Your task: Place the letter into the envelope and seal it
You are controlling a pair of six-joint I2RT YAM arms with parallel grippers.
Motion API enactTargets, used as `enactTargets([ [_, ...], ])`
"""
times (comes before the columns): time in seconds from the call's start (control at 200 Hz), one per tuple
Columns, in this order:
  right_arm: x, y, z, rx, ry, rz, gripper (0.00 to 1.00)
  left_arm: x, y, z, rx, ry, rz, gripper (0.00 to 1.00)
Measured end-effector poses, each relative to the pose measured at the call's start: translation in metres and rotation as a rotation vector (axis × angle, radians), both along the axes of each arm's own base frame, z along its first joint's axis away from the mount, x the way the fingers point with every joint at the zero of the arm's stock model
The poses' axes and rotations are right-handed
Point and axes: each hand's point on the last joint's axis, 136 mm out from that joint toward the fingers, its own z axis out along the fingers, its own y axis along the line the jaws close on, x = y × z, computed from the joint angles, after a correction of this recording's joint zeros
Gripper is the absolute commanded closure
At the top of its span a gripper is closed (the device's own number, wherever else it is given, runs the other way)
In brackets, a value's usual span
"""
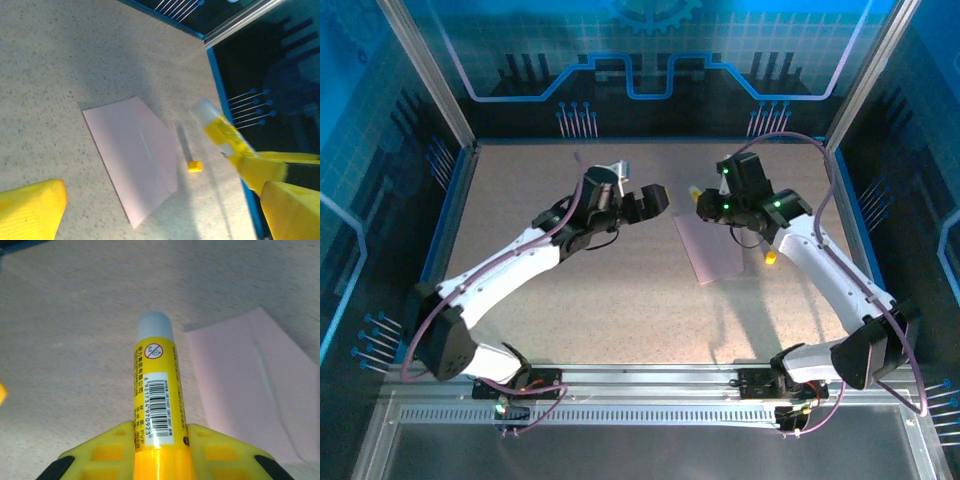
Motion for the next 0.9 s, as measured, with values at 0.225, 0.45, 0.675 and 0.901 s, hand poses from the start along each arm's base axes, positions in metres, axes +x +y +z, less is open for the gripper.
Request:
enactTargets([
  [0.225,0.007,0.052,0.015,0.149,-0.127,0.076,0.96,-0.016,0.020,0.008,-0.223,0.064,0.109,0.06],
  [0.45,0.001,0.089,0.035,0.260,-0.203,0.157,0.96,-0.004,0.031,0.007,-0.389,0.120,0.178,0.09],
  [0.675,-0.004,0.105,0.039,0.315,-0.221,0.192,0.96,0.004,0.029,0.022,-0.495,0.121,0.174,0.12],
  [0.901,-0.009,0.112,0.035,0.333,-0.219,0.207,0.96,0.008,0.022,0.017,-0.528,0.153,0.160,0.18],
])
